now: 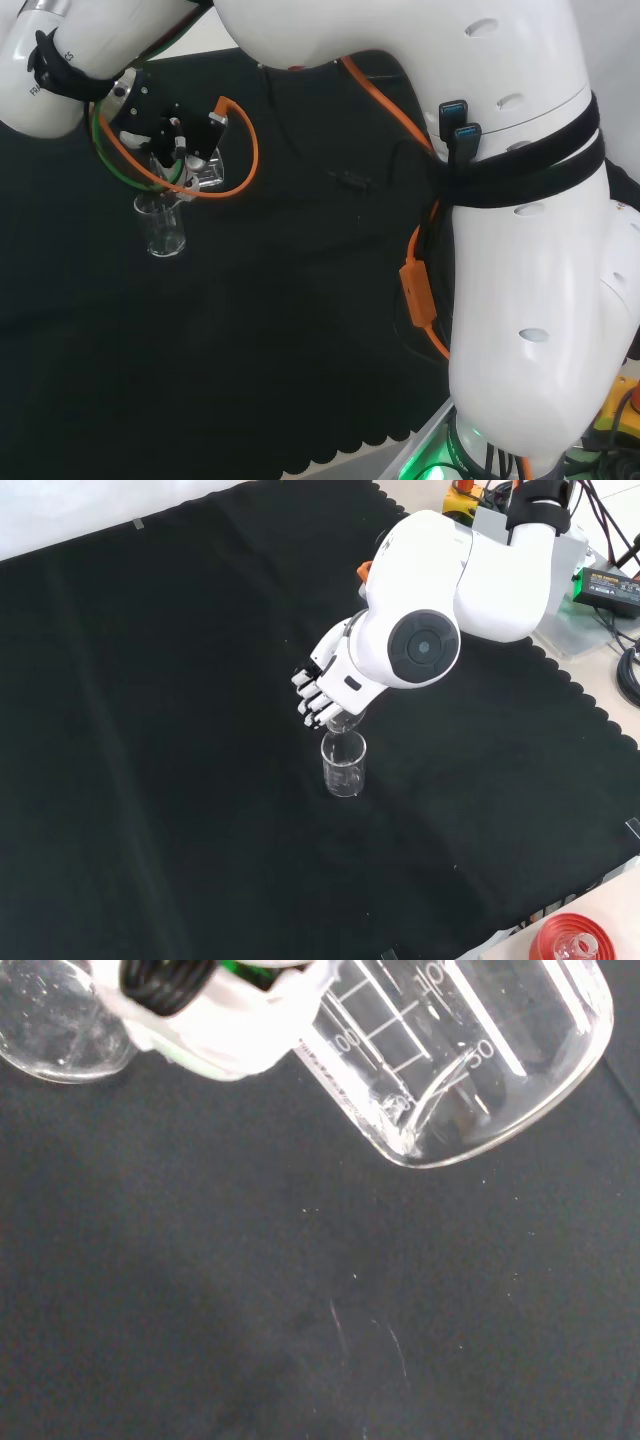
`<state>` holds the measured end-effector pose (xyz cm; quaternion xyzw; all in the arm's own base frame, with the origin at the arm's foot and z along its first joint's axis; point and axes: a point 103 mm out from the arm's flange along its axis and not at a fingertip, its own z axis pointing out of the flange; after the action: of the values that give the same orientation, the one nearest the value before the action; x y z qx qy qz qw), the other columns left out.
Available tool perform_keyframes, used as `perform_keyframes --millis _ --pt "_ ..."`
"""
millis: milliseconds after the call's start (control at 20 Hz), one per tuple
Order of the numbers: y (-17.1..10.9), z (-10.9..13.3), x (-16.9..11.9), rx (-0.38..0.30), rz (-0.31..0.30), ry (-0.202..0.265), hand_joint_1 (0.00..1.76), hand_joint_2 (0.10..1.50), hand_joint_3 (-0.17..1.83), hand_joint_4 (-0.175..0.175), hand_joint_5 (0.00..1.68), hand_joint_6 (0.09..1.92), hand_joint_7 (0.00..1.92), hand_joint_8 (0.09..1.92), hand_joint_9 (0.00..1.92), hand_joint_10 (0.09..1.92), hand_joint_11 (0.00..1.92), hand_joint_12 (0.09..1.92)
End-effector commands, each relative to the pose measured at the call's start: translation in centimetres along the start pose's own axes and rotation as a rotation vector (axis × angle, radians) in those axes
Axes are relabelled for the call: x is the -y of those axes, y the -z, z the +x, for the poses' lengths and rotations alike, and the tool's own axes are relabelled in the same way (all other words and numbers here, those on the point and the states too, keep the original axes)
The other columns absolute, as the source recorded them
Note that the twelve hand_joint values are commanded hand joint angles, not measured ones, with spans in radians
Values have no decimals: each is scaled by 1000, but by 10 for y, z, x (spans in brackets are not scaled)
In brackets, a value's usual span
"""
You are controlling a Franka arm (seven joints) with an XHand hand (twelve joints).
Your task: Pour the water from the handheld beaker into the one on the table.
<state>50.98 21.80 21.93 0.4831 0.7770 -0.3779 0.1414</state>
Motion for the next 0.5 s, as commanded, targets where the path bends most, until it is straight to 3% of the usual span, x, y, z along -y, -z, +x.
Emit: perform_keyframes --millis 50,500 --pt "1 -1 2 13 2 -4 1297 1075 -175 -116 1120 752 1387 508 1386 958 1130 845" --pt "3 -2 4 32 3 -6 1297 1075 -175 -117 1118 755 1386 510 1385 958 1129 845"
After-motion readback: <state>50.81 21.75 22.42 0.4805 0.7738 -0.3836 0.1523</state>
